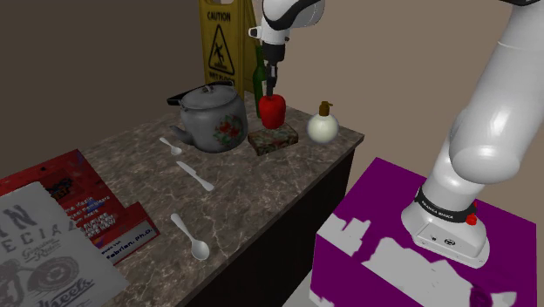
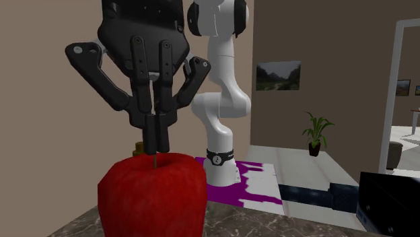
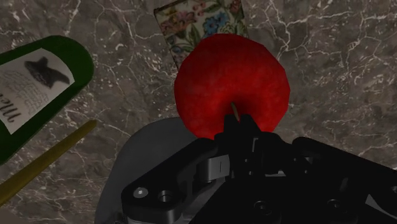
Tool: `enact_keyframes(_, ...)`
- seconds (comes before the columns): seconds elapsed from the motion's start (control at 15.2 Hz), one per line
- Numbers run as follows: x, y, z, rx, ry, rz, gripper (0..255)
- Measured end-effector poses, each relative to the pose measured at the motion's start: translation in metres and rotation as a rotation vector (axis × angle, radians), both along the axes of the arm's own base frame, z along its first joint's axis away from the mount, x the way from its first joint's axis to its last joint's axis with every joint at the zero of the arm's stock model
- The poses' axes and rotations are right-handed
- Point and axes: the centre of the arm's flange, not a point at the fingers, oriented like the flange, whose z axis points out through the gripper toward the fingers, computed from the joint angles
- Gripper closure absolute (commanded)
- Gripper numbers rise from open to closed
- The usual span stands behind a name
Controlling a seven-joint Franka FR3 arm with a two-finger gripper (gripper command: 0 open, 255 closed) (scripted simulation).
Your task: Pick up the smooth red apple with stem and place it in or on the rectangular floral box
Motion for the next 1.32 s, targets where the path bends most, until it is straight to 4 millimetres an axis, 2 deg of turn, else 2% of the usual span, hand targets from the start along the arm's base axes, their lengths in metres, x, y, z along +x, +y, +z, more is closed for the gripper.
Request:
enact_keyframes(0.33, 0.001, 0.001, -0.024, 0.000, 0.000, 0.000, 255)
enact_keyframes(0.66, 0.001, 0.001, -0.027, 0.000, 0.000, 0.000, 255)
enact_keyframes(0.73, 0.001, 0.001, -0.027, 0.000, 0.000, 0.000, 0)
enact_keyframes(1.12, 0.001, 0.001, -0.027, 0.000, -0.001, 0.000, 0)
enact_keyframes(1.32, -0.002, -0.003, 0.001, 0.000, -0.002, 0.000, 0)
